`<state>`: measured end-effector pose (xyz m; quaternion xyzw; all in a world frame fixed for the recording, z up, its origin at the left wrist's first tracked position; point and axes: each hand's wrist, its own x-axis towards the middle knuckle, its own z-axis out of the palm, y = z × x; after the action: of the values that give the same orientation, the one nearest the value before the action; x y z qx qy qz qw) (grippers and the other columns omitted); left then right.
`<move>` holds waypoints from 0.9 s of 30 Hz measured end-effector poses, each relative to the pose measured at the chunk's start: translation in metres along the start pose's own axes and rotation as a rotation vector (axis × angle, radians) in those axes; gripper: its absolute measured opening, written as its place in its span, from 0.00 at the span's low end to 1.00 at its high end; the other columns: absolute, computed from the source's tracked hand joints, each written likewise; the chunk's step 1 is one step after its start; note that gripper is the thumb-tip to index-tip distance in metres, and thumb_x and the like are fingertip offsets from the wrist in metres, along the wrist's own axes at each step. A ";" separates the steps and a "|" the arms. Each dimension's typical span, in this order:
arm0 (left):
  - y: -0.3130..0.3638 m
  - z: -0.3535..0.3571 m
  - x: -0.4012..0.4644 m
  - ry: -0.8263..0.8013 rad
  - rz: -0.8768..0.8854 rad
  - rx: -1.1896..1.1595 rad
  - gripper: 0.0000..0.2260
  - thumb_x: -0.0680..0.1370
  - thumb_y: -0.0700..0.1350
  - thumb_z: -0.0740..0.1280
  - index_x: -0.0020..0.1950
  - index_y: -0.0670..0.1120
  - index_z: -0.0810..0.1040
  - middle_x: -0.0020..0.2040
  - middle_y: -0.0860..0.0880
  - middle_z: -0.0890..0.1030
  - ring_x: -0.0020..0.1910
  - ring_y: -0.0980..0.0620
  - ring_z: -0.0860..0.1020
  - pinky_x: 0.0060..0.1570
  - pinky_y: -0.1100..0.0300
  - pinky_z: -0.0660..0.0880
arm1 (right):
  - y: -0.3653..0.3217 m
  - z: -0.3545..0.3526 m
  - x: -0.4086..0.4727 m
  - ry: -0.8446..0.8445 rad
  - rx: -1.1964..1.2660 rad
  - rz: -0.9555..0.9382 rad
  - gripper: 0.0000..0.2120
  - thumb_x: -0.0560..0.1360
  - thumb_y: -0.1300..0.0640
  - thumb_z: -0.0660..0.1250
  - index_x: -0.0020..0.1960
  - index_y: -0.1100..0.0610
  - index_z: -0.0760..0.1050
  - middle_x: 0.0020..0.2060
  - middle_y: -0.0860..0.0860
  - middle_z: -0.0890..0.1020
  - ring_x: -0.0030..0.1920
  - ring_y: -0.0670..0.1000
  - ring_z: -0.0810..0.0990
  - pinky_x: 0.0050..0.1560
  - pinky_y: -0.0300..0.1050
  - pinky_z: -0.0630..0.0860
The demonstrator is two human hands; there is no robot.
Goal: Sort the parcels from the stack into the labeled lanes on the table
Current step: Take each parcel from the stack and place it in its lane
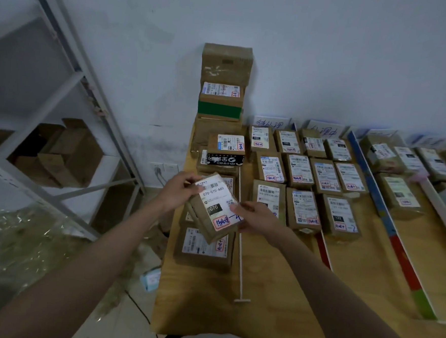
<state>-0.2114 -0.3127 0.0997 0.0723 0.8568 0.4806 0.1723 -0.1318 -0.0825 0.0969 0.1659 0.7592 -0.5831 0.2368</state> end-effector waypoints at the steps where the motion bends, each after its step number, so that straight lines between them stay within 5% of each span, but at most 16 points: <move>1: 0.003 -0.001 0.004 -0.022 0.011 0.020 0.06 0.80 0.45 0.68 0.55 0.53 0.79 0.59 0.49 0.76 0.59 0.50 0.77 0.53 0.58 0.77 | -0.002 -0.001 -0.002 -0.034 -0.056 -0.008 0.22 0.77 0.46 0.68 0.64 0.60 0.76 0.50 0.52 0.86 0.47 0.50 0.86 0.50 0.45 0.83; 4: 0.012 0.002 0.013 -0.036 0.084 0.102 0.10 0.81 0.43 0.65 0.61 0.50 0.79 0.60 0.47 0.74 0.61 0.47 0.75 0.63 0.48 0.75 | -0.005 0.002 -0.004 -0.025 -0.201 -0.022 0.21 0.79 0.45 0.66 0.57 0.63 0.80 0.48 0.55 0.85 0.43 0.50 0.83 0.44 0.40 0.81; 8: 0.023 0.013 0.019 -0.022 0.160 0.211 0.14 0.82 0.42 0.63 0.68 0.46 0.77 0.63 0.45 0.73 0.64 0.47 0.73 0.66 0.50 0.72 | -0.002 0.007 -0.007 0.062 -0.306 -0.034 0.22 0.79 0.43 0.66 0.43 0.63 0.77 0.37 0.56 0.78 0.37 0.51 0.76 0.42 0.44 0.71; 14: 0.031 0.038 0.021 -0.021 0.267 0.330 0.20 0.82 0.49 0.64 0.73 0.49 0.72 0.65 0.47 0.73 0.66 0.47 0.72 0.66 0.55 0.69 | 0.018 -0.010 -0.021 0.166 -0.227 0.001 0.22 0.79 0.45 0.66 0.52 0.66 0.80 0.48 0.60 0.85 0.43 0.54 0.82 0.51 0.51 0.81; 19: 0.032 0.071 0.017 0.034 0.296 0.424 0.22 0.83 0.54 0.59 0.75 0.48 0.69 0.72 0.47 0.71 0.69 0.46 0.70 0.68 0.50 0.69 | 0.043 -0.042 -0.048 0.283 -0.193 0.079 0.17 0.80 0.48 0.66 0.48 0.62 0.79 0.41 0.54 0.83 0.38 0.48 0.78 0.39 0.39 0.75; 24: 0.009 0.106 -0.003 0.028 0.258 0.602 0.20 0.83 0.54 0.58 0.72 0.46 0.71 0.67 0.46 0.73 0.63 0.46 0.74 0.61 0.50 0.74 | 0.098 -0.061 -0.067 0.359 -0.216 0.169 0.14 0.77 0.46 0.68 0.48 0.58 0.81 0.44 0.56 0.85 0.41 0.53 0.82 0.45 0.52 0.81; 27: -0.013 0.126 -0.020 0.034 0.236 0.636 0.20 0.83 0.54 0.58 0.70 0.45 0.73 0.66 0.46 0.75 0.62 0.46 0.75 0.62 0.50 0.73 | 0.129 -0.061 -0.076 0.361 -0.191 0.260 0.16 0.78 0.47 0.68 0.49 0.61 0.81 0.44 0.58 0.85 0.40 0.51 0.81 0.44 0.48 0.79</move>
<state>-0.1468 -0.2244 0.0332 0.2130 0.9523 0.2070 0.0701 -0.0109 0.0126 0.0472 0.3407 0.8133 -0.4340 0.1849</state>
